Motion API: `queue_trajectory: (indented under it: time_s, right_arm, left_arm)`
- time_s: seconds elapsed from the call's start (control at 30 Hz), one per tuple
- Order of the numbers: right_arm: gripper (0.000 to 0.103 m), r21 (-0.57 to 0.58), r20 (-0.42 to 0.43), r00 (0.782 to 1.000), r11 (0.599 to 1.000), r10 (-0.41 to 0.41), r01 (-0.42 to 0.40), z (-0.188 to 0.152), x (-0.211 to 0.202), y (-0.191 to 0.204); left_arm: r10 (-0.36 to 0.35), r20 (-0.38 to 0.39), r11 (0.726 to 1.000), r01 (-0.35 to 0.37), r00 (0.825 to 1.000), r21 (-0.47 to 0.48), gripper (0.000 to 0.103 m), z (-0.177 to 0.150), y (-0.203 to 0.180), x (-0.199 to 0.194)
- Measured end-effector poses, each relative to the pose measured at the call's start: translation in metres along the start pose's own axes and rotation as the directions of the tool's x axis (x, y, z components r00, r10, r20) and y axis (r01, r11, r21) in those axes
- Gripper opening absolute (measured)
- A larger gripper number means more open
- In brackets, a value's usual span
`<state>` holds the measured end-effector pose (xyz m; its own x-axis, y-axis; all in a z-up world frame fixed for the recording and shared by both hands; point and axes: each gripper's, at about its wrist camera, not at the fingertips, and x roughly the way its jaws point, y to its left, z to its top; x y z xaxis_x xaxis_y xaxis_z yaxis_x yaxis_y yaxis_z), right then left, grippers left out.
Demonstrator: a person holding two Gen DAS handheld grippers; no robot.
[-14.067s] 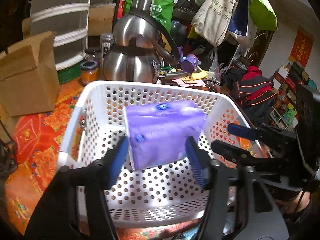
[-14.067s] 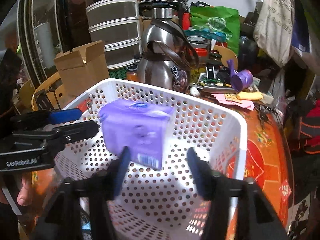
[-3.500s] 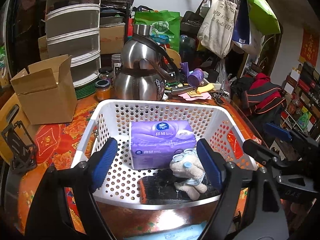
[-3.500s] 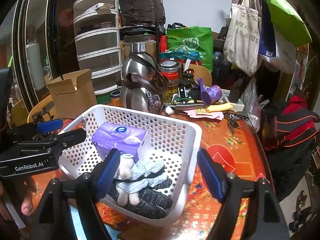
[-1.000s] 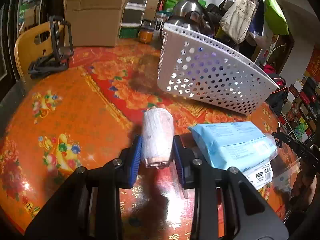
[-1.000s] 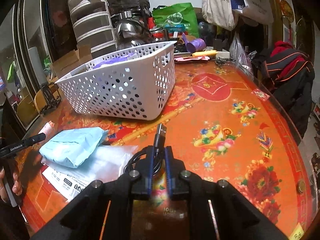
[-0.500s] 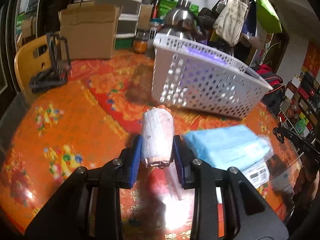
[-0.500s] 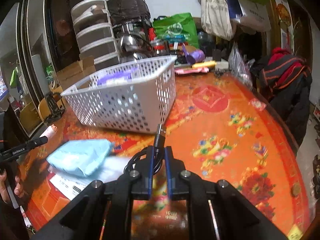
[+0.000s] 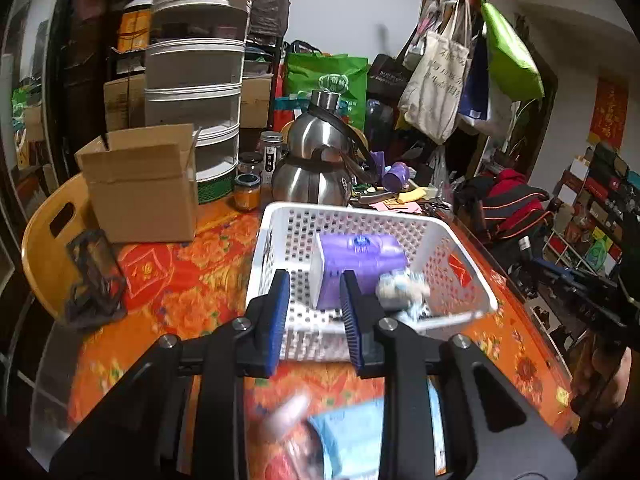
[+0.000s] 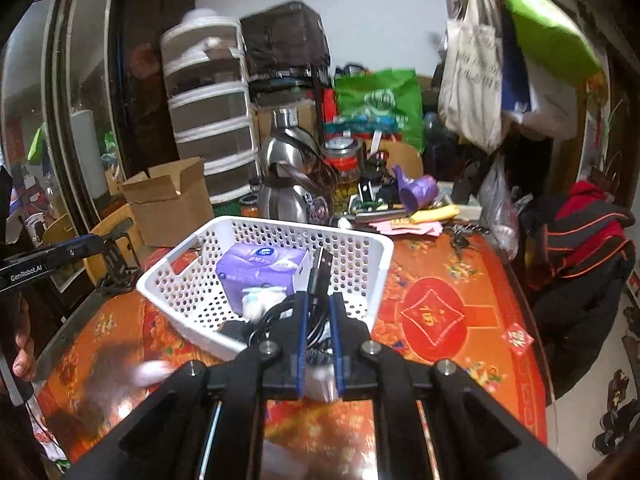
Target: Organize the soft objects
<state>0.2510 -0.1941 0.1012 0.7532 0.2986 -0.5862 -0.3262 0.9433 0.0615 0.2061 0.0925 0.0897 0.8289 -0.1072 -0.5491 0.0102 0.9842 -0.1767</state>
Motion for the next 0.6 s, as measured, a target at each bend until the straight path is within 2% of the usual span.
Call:
queue_trajectory:
  time_s: [0.07, 0.13, 0.2, 0.3, 0.33, 0.4, 0.43, 0.47, 0.53, 0.6]
  right_arm:
    - [0.009, -0.015, -0.018, 1.0, 1.0, -0.025, 0.025, 0.008, 0.013, 0.003]
    - [0.009, -0.001, -0.029, 0.999, 1.0, -0.015, 0.015, 0.008, 0.018, 0.0]
    - [0.009, 0.011, -0.023, 1.0, 1.0, -0.003, 0.004, 0.002, 0.017, -0.003]
    - [0.009, 0.024, -0.023, 1.0, 1.0, 0.007, -0.007, -0.011, 0.011, -0.01]
    - [0.009, 0.031, -0.022, 1.0, 0.999, 0.011, -0.011, -0.016, 0.008, -0.012]
    - [0.009, 0.042, -0.023, 0.999, 0.999, 0.023, -0.022, -0.024, 0.004, -0.016]
    - [0.009, 0.045, -0.02, 0.999, 0.999, 0.026, -0.025, -0.028, 0.002, -0.017]
    - [0.009, 0.045, -0.017, 0.999, 0.999, 0.028, -0.028, -0.032, -0.001, -0.017]
    - [0.009, 0.041, -0.014, 0.999, 0.999, 0.032, -0.031, -0.038, -0.005, -0.017]
    - [0.009, 0.042, -0.01, 0.999, 0.998, 0.036, -0.036, -0.044, -0.01, -0.016]
  left_arm:
    - [-0.004, -0.041, 1.0, 0.003, 0.999, -0.006, 0.019, 0.017, -0.004, 0.017]
    - [0.012, -0.055, 1.0, -0.012, 0.998, 0.0, 0.019, 0.023, -0.005, 0.024]
    - [-0.001, -0.055, 1.0, 0.001, 0.998, -0.002, 0.019, 0.016, -0.003, 0.024]
    - [0.007, -0.073, 1.0, -0.006, 0.997, 0.01, 0.021, -0.018, 0.008, 0.024]
    - [0.02, -0.085, 1.0, -0.02, 0.996, 0.01, 0.025, -0.036, 0.014, 0.025]
    - [0.026, -0.129, 1.0, -0.025, 0.991, 0.012, 0.044, -0.066, 0.026, 0.031]
    - [0.027, -0.144, 1.0, -0.024, 0.989, 0.018, 0.059, -0.076, 0.031, 0.035]
    - [0.049, -0.163, 0.999, -0.046, 0.985, 0.024, 0.065, -0.09, 0.038, 0.041]
    - [0.09, -0.196, 0.996, -0.088, 0.977, 0.017, 0.065, -0.112, 0.052, 0.053]
    - [0.071, -0.241, 0.997, -0.078, 0.968, -0.017, 0.065, -0.131, 0.064, 0.065]
